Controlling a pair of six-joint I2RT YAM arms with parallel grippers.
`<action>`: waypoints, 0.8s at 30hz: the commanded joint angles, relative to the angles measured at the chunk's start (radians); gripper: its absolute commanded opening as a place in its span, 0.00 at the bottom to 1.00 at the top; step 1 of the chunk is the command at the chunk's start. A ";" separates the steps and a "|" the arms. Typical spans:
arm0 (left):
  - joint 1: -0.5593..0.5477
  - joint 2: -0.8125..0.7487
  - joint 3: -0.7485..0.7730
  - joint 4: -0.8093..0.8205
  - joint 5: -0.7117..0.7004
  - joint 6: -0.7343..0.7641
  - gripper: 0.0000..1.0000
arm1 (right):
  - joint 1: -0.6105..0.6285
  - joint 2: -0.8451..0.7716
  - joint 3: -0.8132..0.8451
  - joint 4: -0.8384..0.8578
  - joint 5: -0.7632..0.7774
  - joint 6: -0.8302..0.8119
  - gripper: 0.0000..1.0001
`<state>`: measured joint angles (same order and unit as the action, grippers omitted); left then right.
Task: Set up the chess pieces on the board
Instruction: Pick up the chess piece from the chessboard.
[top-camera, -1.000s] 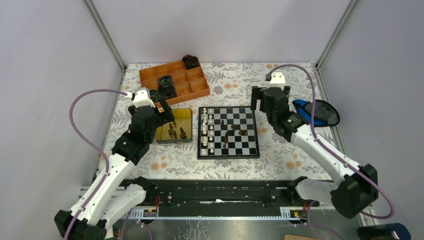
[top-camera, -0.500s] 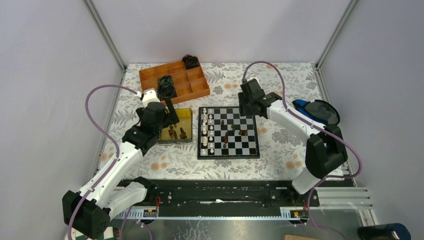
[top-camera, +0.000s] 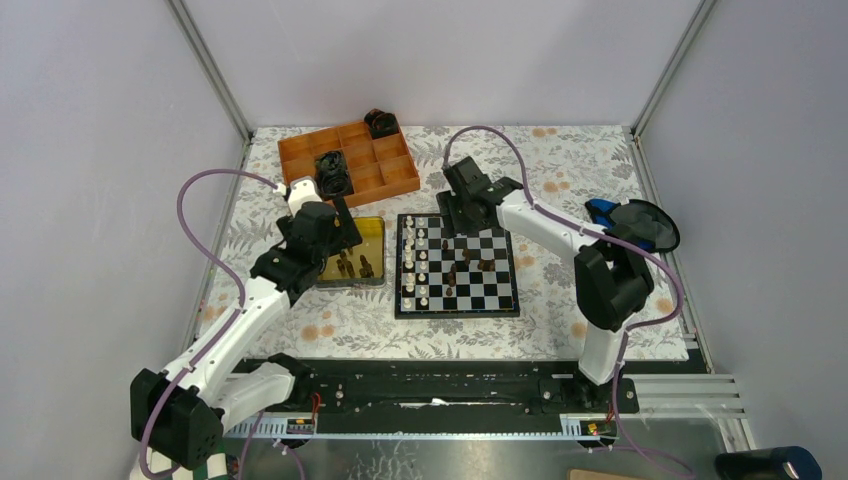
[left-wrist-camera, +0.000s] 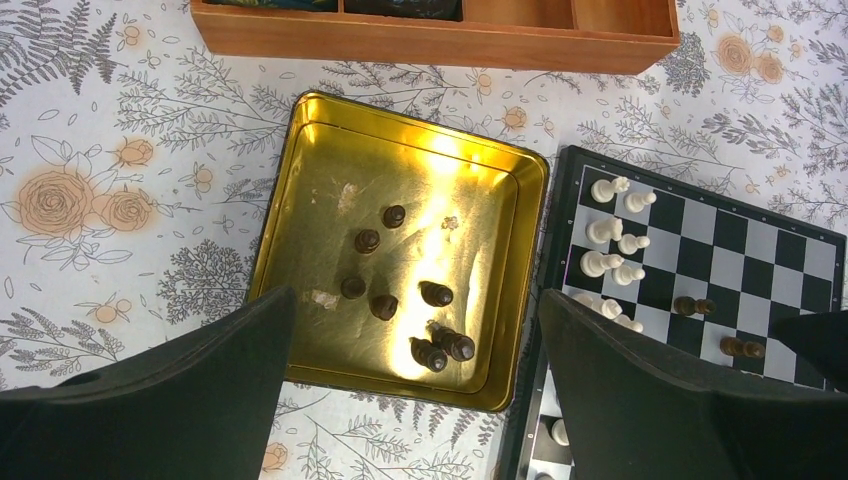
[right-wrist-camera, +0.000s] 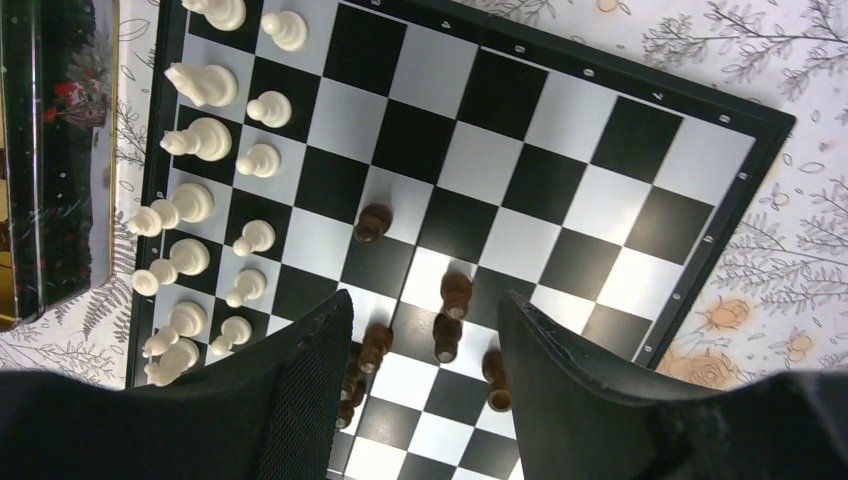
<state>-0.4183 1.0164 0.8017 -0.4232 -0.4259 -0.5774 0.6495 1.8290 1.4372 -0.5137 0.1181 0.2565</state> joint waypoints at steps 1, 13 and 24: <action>-0.004 -0.002 0.019 0.013 -0.003 -0.022 0.99 | 0.022 0.048 0.092 -0.035 -0.037 -0.016 0.62; -0.004 0.000 0.000 0.020 -0.006 -0.023 0.99 | 0.041 0.159 0.164 -0.054 -0.067 -0.016 0.62; -0.001 0.029 -0.002 0.033 -0.010 -0.009 0.99 | 0.042 0.222 0.199 -0.055 -0.081 -0.019 0.57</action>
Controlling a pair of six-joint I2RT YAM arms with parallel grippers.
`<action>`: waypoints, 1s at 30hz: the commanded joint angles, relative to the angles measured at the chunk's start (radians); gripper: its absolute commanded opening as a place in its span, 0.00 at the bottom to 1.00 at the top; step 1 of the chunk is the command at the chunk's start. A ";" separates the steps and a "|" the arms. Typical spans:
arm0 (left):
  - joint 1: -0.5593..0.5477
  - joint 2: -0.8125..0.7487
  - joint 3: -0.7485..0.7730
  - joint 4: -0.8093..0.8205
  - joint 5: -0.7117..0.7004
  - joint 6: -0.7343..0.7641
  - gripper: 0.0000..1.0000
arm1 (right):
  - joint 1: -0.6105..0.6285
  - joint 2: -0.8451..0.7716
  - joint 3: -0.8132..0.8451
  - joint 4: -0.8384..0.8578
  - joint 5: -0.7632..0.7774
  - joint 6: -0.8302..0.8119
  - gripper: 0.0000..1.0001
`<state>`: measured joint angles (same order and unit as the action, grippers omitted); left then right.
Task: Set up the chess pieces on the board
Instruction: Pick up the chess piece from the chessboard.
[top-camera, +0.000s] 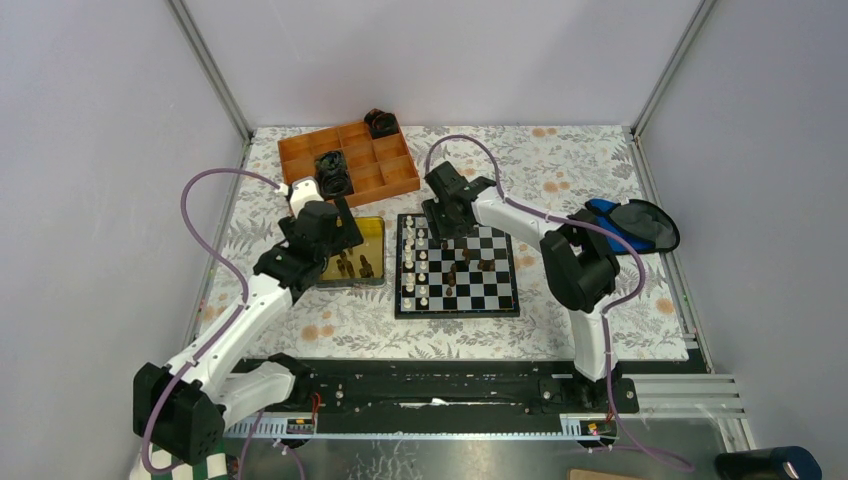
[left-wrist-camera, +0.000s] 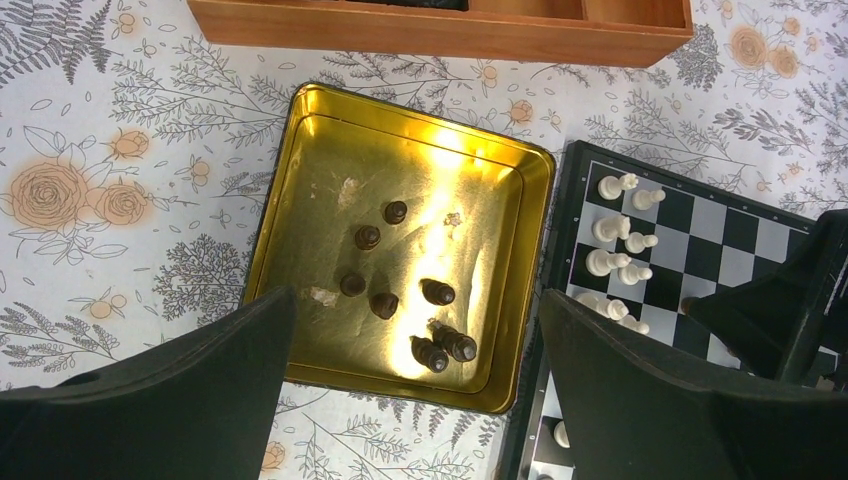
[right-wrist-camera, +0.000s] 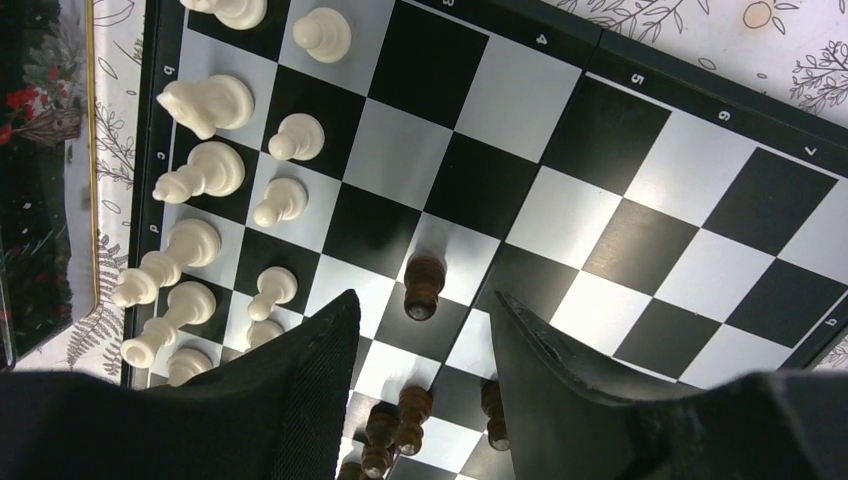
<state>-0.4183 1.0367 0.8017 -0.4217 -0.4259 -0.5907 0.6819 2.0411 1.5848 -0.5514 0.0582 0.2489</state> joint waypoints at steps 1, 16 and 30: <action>0.000 0.011 -0.002 0.033 -0.010 0.005 0.99 | 0.010 0.015 0.055 -0.019 -0.023 -0.012 0.57; 0.024 0.024 -0.014 0.055 0.002 0.015 0.99 | 0.010 0.071 0.119 -0.070 -0.010 -0.017 0.39; 0.042 0.022 -0.025 0.062 0.021 0.016 0.99 | 0.010 0.067 0.122 -0.099 0.001 -0.016 0.05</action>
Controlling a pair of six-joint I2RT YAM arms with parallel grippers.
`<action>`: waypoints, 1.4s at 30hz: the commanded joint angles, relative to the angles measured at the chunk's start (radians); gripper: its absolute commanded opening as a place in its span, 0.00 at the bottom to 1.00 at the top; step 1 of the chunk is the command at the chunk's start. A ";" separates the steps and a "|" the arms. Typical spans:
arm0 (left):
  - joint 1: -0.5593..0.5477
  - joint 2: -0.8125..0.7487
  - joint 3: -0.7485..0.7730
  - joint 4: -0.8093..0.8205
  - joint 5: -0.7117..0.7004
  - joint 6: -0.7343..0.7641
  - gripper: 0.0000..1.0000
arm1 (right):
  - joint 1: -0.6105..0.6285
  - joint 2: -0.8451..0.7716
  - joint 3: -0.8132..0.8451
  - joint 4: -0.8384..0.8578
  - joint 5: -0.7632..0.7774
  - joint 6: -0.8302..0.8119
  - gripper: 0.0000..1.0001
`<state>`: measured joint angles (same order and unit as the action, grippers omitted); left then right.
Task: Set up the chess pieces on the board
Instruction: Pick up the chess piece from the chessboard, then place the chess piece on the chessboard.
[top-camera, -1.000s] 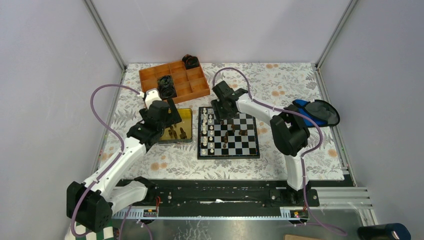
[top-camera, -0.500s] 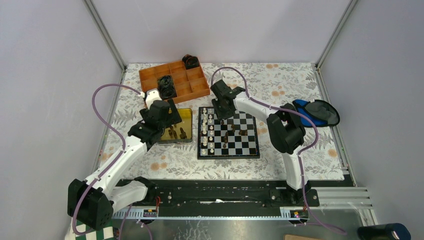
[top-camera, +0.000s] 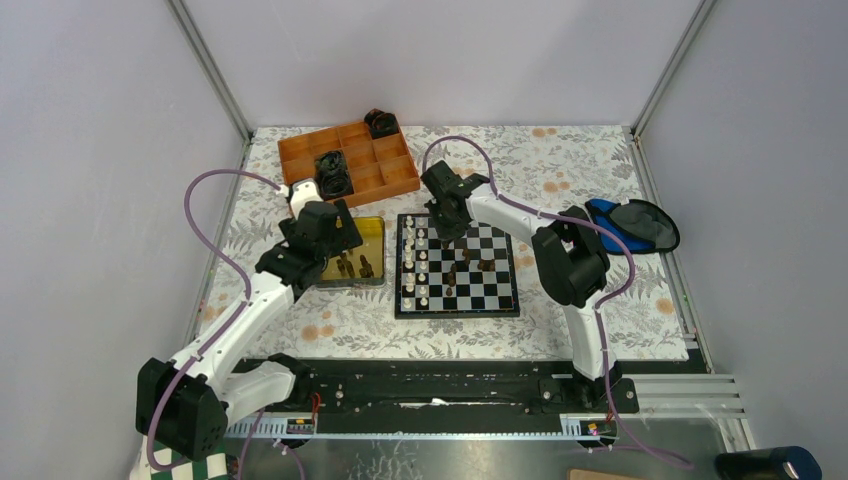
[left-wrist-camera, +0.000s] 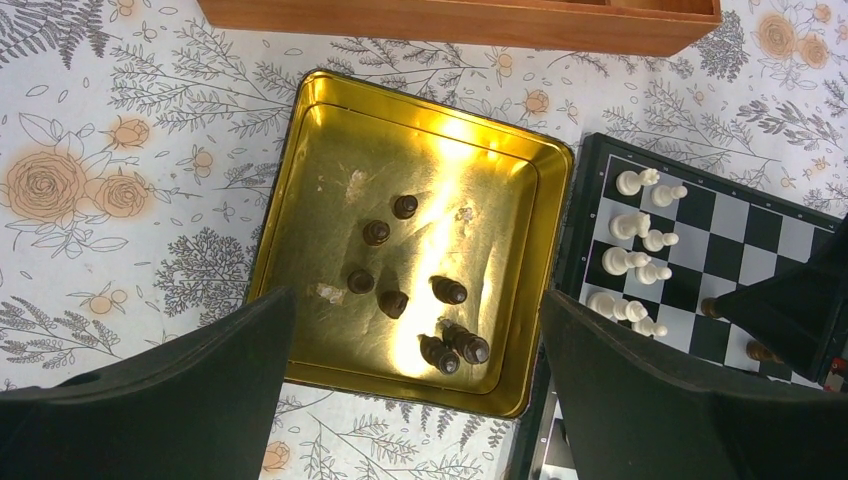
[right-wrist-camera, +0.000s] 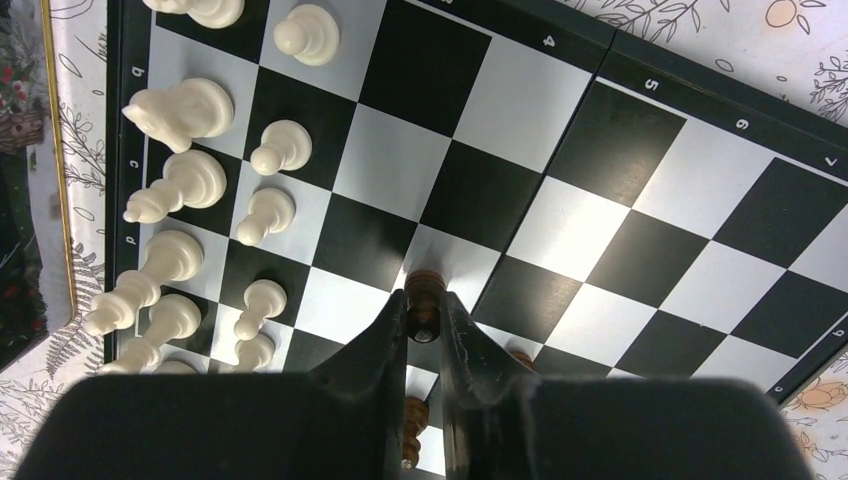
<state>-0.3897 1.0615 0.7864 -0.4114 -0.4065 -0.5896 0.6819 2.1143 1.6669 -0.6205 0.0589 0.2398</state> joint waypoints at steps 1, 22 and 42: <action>0.012 -0.004 -0.009 0.051 0.001 0.017 0.99 | 0.010 -0.011 0.038 -0.031 0.006 -0.006 0.04; 0.020 -0.034 -0.009 0.022 0.006 0.029 0.99 | -0.075 -0.101 0.064 -0.053 0.176 0.001 0.00; 0.022 -0.001 0.008 0.017 0.016 0.040 0.99 | -0.213 -0.066 0.021 0.006 0.090 0.001 0.00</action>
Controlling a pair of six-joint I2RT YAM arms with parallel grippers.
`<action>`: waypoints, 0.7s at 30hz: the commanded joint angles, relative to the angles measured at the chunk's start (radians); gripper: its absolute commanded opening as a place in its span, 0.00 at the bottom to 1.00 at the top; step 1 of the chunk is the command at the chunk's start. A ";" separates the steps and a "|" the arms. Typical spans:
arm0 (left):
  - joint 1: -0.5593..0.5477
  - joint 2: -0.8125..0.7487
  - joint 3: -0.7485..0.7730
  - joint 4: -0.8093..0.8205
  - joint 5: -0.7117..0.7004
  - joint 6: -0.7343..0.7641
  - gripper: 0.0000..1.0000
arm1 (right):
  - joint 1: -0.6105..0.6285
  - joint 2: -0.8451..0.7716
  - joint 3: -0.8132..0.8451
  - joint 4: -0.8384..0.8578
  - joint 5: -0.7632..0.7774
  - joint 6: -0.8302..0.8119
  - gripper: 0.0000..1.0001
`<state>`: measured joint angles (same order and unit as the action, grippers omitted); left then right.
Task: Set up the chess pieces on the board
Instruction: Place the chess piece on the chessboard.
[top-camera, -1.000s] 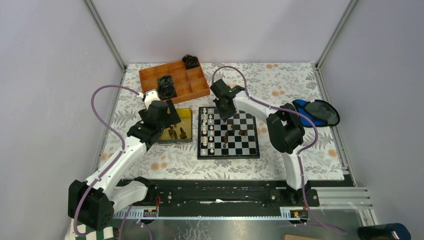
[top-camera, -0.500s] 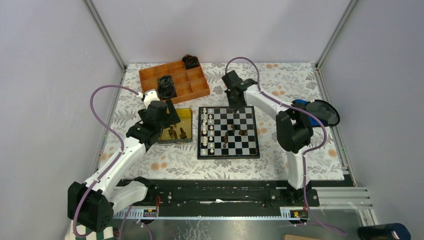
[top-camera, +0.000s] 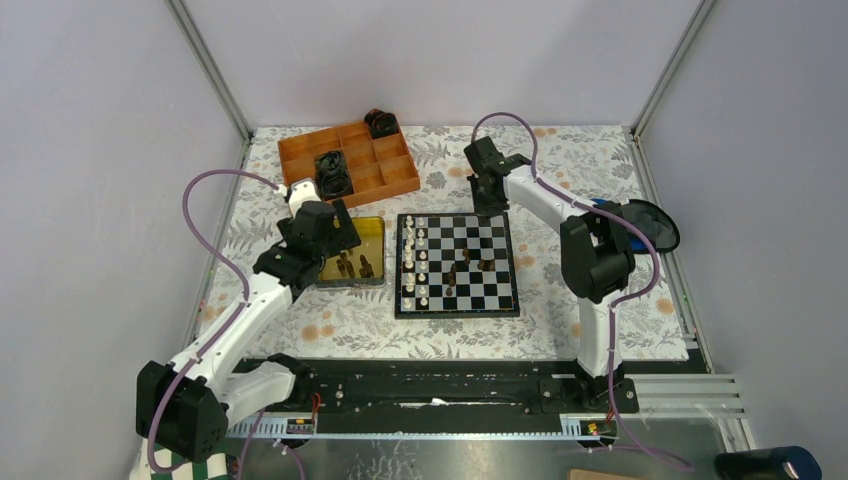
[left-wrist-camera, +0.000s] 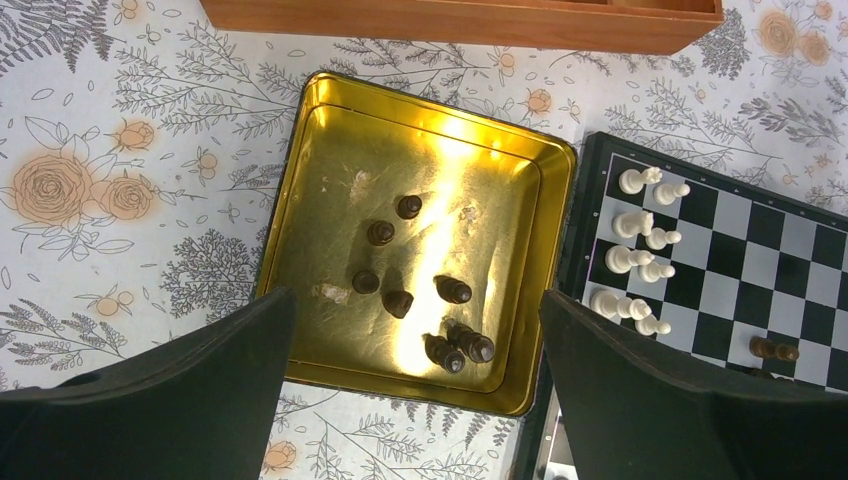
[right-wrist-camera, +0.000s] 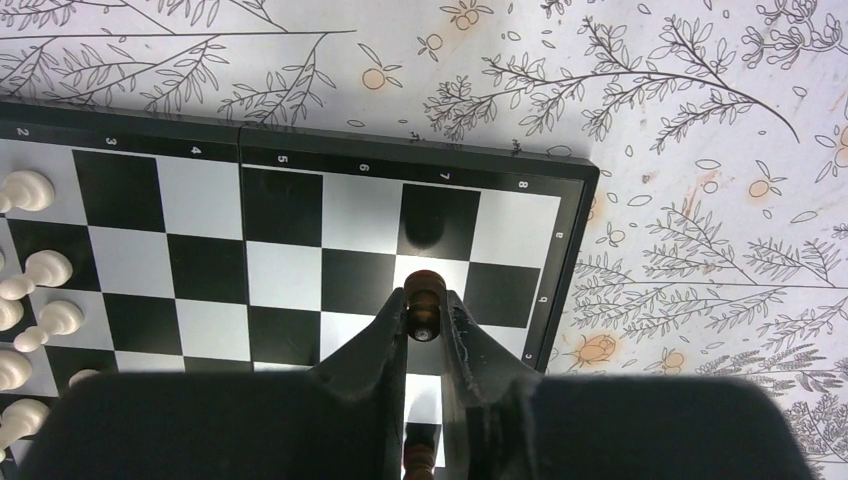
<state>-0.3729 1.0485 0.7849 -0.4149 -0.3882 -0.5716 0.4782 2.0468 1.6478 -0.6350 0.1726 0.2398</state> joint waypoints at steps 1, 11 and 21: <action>0.005 0.015 0.012 0.021 -0.002 0.024 0.99 | -0.011 0.010 0.048 0.021 -0.029 0.001 0.00; 0.008 0.031 0.019 0.020 -0.012 0.038 0.99 | -0.027 0.086 0.112 0.006 -0.043 0.000 0.00; 0.017 0.043 0.030 0.022 -0.010 0.057 0.99 | -0.041 0.106 0.119 0.004 -0.045 -0.002 0.00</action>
<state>-0.3653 1.0817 0.7853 -0.4156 -0.3885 -0.5426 0.4465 2.1468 1.7180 -0.6262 0.1371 0.2398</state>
